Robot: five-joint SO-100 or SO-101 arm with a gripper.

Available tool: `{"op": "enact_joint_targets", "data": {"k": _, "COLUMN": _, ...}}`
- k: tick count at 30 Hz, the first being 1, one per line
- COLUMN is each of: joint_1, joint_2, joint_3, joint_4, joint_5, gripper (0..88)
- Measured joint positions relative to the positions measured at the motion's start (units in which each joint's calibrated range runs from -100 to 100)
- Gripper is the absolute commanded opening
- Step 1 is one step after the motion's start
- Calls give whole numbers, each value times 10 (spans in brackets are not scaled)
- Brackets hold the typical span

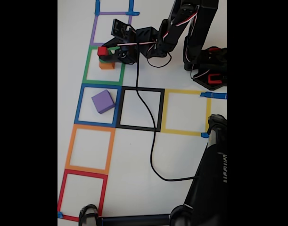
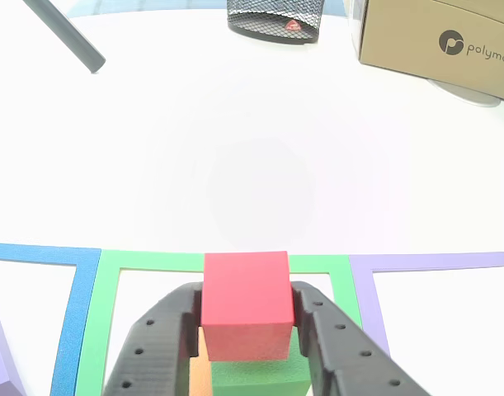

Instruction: Tower of hanoi

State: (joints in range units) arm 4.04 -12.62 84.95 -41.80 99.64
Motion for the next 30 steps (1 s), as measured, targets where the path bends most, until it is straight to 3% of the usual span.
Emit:
{"op": "enact_joint_targets", "data": {"k": 6, "joint_1": 1, "joint_2": -81, "joint_3": -17, "joint_4": 94, "joint_5": 0, "gripper": 51}}
{"op": "enact_joint_targets", "data": {"k": 14, "joint_1": -26, "joint_2": -234, "joint_3": -71, "joint_4": 314, "joint_5": 2, "gripper": 53}}
{"op": "enact_joint_targets", "data": {"k": 22, "joint_1": -77, "joint_2": -408, "joint_3": -211, "joint_4": 680, "joint_5": 2, "gripper": 47}}
{"op": "enact_joint_targets", "data": {"k": 30, "joint_1": -153, "joint_2": -440, "joint_3": -448, "joint_4": 1038, "joint_5": 4, "gripper": 38}}
